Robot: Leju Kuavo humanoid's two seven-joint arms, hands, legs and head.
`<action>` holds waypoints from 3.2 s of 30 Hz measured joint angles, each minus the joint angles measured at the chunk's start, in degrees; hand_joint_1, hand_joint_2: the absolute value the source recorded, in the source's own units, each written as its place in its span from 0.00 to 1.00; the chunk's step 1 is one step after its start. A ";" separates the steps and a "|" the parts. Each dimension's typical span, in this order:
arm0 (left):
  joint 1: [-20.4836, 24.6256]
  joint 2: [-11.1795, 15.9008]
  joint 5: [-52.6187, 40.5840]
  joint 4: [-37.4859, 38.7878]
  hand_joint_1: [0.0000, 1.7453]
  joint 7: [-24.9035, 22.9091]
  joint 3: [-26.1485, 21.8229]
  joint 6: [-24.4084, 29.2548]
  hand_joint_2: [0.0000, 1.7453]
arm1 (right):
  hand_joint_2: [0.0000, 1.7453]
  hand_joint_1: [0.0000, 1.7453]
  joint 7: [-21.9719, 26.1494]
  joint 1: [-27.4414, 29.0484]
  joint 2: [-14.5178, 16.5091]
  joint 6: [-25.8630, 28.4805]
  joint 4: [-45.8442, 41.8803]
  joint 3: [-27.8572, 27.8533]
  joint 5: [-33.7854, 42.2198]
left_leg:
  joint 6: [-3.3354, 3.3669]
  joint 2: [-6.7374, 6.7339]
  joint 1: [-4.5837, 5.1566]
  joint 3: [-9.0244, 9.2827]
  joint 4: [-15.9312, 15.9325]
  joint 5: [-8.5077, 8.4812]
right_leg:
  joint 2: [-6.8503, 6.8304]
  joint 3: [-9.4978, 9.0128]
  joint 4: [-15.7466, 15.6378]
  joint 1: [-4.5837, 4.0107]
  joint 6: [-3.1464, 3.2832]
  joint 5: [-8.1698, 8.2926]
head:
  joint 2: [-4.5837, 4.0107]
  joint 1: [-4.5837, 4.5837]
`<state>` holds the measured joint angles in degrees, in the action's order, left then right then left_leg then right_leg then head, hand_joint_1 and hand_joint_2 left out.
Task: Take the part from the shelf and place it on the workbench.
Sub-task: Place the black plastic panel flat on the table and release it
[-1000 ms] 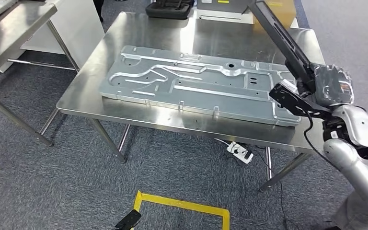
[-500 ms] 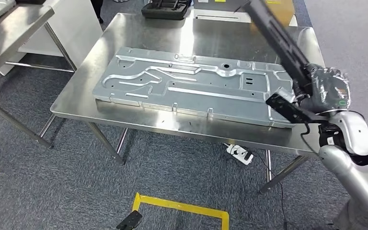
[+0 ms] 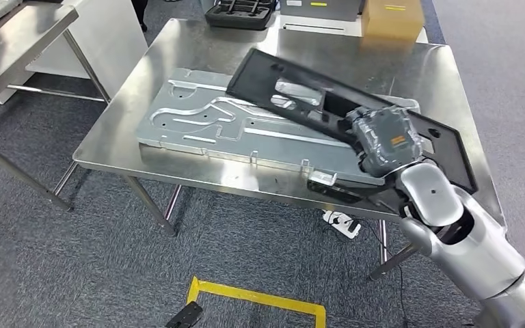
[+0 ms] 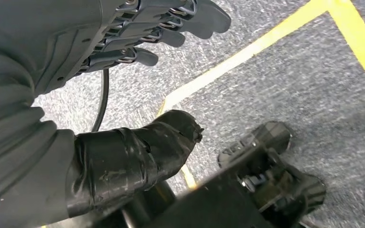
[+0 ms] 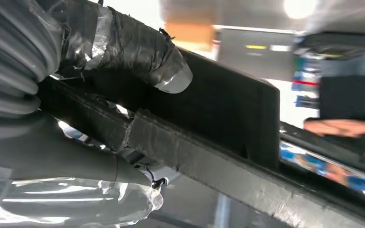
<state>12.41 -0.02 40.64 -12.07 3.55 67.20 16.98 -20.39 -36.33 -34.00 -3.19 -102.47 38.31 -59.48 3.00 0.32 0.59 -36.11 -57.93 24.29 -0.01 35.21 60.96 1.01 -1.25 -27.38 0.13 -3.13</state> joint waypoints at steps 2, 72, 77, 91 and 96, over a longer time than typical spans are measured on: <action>0.02 0.02 -0.01 0.00 0.00 -0.06 0.01 -0.01 1.00 | 1.00 1.00 0.19 -0.62 0.29 -0.67 -0.08 1.33 -0.31 | 0.18 -0.01 -0.22 0.74 0.78 -0.21 | -0.02 2.38 5.09 0.08 -0.22 -2.62 | 0.00 0.14; -1.37 0.85 -0.47 0.00 0.00 1.30 -0.06 4.22 0.00 | 0.00 0.00 -6.28 9.85 -8.67 1.28 16.40 -5.31 8.32 | -0.54 0.14 -0.15 1.57 -0.66 1.33 | 0.19 0.92 1.37 0.49 -0.75 1.59 | 0.00 -0.35; -1.46 0.90 -0.36 0.00 0.00 0.31 -0.08 4.49 0.00 | 0.00 0.00 -5.76 9.54 -8.64 2.08 14.69 -6.14 6.89 | -1.70 0.16 -0.08 0.21 -2.41 2.23 | 0.22 0.57 -0.78 0.48 0.57 2.36 | 0.00 -0.40; -1.23 0.92 -0.44 0.00 0.00 0.26 -0.63 3.66 0.00 | 0.00 0.00 -4.65 6.64 -7.66 3.09 2.35 -7.21 1.73 | -0.26 -0.12 0.64 5.75 -0.02 4.81 | -0.24 3.59 -1.65 0.25 -0.06 6.82 | 0.00 -0.80; -1.35 0.64 -0.35 0.00 0.00 0.31 -0.90 3.57 0.00 | 0.00 0.00 -4.51 6.34 -7.05 3.38 -1.20 -7.19 1.60 | 0.74 -0.46 0.19 3.25 1.68 0.70 | -0.08 6.59 8.39 0.10 -0.86 -3.34 | 0.00 -0.21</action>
<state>11.07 0.62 40.29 -12.07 3.85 66.31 20.56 -24.89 -29.99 -41.05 0.19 -103.67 31.12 -57.88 3.74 -0.14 0.78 -32.87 -56.25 24.98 -0.09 41.80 69.34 1.12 -2.10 -30.72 0.13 -3.34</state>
